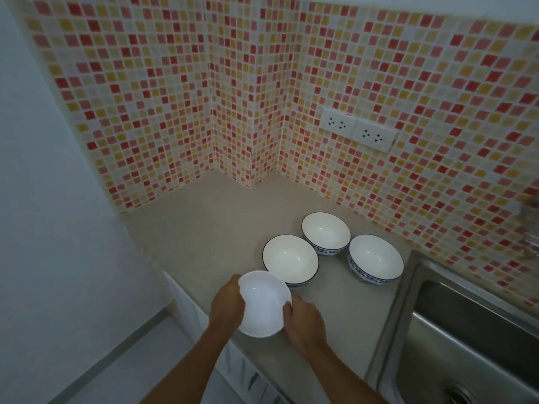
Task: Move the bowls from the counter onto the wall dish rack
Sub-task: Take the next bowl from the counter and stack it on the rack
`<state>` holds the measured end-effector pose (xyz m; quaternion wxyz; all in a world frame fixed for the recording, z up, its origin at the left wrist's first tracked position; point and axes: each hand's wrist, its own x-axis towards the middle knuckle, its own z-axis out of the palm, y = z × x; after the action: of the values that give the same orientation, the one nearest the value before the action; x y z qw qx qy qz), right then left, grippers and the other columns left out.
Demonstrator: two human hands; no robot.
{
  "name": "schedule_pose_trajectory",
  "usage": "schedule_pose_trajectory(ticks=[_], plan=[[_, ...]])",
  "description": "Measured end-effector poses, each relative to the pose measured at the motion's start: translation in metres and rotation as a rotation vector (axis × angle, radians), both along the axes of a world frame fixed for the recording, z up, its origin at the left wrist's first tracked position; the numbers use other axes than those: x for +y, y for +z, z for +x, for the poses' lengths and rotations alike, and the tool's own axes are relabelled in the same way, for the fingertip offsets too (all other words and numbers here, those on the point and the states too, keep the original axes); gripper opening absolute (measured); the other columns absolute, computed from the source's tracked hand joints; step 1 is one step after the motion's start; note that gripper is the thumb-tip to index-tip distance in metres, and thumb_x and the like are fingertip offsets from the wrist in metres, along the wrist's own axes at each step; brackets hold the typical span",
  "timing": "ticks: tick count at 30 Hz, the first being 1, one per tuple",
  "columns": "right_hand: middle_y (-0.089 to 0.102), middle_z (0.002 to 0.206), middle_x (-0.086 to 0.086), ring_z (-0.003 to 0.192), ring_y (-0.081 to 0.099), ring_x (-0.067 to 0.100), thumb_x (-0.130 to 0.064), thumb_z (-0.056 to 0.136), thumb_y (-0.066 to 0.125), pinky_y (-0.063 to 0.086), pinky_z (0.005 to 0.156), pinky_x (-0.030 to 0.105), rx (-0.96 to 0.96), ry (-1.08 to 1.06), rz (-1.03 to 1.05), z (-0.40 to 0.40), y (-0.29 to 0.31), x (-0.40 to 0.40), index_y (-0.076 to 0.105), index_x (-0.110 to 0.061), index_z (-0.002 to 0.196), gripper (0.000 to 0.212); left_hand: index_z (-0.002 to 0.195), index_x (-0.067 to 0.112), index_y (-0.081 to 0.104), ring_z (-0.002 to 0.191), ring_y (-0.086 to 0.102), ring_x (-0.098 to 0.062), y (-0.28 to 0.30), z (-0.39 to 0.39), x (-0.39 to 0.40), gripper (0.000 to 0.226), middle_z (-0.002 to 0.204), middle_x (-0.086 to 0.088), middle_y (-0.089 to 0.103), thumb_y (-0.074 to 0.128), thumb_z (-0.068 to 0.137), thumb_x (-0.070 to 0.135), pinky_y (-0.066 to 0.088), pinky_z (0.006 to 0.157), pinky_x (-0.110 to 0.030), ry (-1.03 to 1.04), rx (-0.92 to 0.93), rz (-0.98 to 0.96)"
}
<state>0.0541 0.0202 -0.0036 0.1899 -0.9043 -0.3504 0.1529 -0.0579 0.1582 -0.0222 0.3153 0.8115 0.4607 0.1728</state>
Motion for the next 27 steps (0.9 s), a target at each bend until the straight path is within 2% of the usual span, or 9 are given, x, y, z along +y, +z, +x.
schedule_pose_trajectory(ticks=[4,6,8,10,13,16,20,23,27], plan=[[0.067,0.087,0.013,0.081,0.06,0.033,-0.035,0.093,0.034,0.043,0.067,0.037,0.002,-0.017,0.167,0.015,0.019,-0.015,0.056,-0.013,0.092,0.031,0.088,0.018,0.065,0.069,0.062,-0.024,0.033,0.005,-0.008,0.015,0.075,-0.002,0.069,0.051,0.092,0.022,0.048,0.062,-0.031,0.069,-0.19,0.048],[0.059,0.07,0.006,0.071,0.053,0.029,-0.032,0.095,0.038,0.038,0.061,0.035,0.026,-0.049,0.236,0.026,0.032,-0.023,0.045,-0.021,0.074,0.025,0.082,0.02,0.066,0.065,0.062,-0.018,0.057,0.016,-0.016,0.011,0.069,0.004,0.068,0.058,0.089,0.023,0.047,0.058,-0.028,0.068,-0.305,0.014],[0.043,0.058,-0.003,0.064,0.046,0.025,-0.025,0.096,0.043,0.032,0.058,0.034,0.018,-0.109,0.301,0.041,0.043,-0.032,0.031,-0.026,0.063,0.035,0.082,0.02,0.066,0.068,0.063,-0.013,0.082,0.036,-0.025,0.009,0.072,0.008,0.068,0.061,0.088,0.023,0.046,0.058,-0.022,0.054,-0.403,-0.06],[0.046,0.06,-0.003,0.063,0.05,0.023,-0.025,0.096,0.043,0.035,0.057,0.034,0.011,-0.175,0.37,0.059,0.055,-0.045,0.038,-0.026,0.064,0.032,0.087,0.02,0.066,0.078,0.063,-0.016,0.098,0.062,-0.033,0.01,0.083,0.007,0.068,0.059,0.089,0.027,0.046,0.064,-0.021,-0.004,-0.463,-0.238],[0.059,0.072,-0.002,0.069,0.059,0.016,-0.024,0.099,0.044,0.046,0.058,0.028,0.003,-0.25,0.433,0.09,0.074,-0.071,0.055,-0.017,0.079,0.024,0.101,0.023,0.065,0.094,0.064,-0.024,0.121,0.111,-0.047,0.038,0.101,-0.001,0.069,0.055,0.083,0.055,0.052,0.086,-0.041,-0.136,-0.434,-0.662],[0.061,0.074,-0.002,0.068,0.06,0.011,-0.026,0.1,0.042,0.05,0.058,0.028,-0.042,-0.304,0.445,0.123,0.095,-0.11,0.059,-0.016,0.085,0.025,0.108,0.028,0.059,0.095,0.065,-0.026,0.143,0.157,-0.079,0.046,0.105,-0.005,0.069,0.044,0.085,0.065,0.052,0.088,-0.045,-0.239,-0.401,-1.015],[0.067,0.078,0.001,0.071,0.062,0.015,-0.029,0.098,0.045,0.05,0.058,0.029,-0.079,-0.405,0.49,0.162,0.114,-0.162,0.066,-0.013,0.09,0.028,0.103,0.024,0.057,0.105,0.062,-0.026,0.159,0.205,-0.123,0.048,0.125,-0.011,0.06,0.043,0.084,0.066,0.051,0.093,-0.045,-0.357,-0.34,-0.92],[0.066,0.078,-0.004,0.072,0.061,0.012,-0.04,0.099,0.043,0.045,0.06,0.025,-0.115,-0.473,0.553,0.189,0.13,-0.205,0.067,-0.019,0.09,0.033,0.091,0.024,0.058,0.088,0.062,-0.022,0.174,0.238,-0.164,0.039,0.108,-0.008,0.062,0.041,0.089,0.059,0.052,0.083,-0.041,-0.407,-0.366,-0.935],[0.066,0.081,-0.011,0.073,0.06,0.004,-0.044,0.098,0.045,0.044,0.061,0.019,-0.205,-0.491,0.6,0.215,0.158,-0.258,0.067,-0.024,0.096,0.03,0.087,0.024,0.058,0.081,0.061,-0.019,0.192,0.27,-0.217,0.035,0.094,-0.002,0.062,0.038,0.094,0.052,0.05,0.071,-0.035,-0.472,-0.445,-0.954]])
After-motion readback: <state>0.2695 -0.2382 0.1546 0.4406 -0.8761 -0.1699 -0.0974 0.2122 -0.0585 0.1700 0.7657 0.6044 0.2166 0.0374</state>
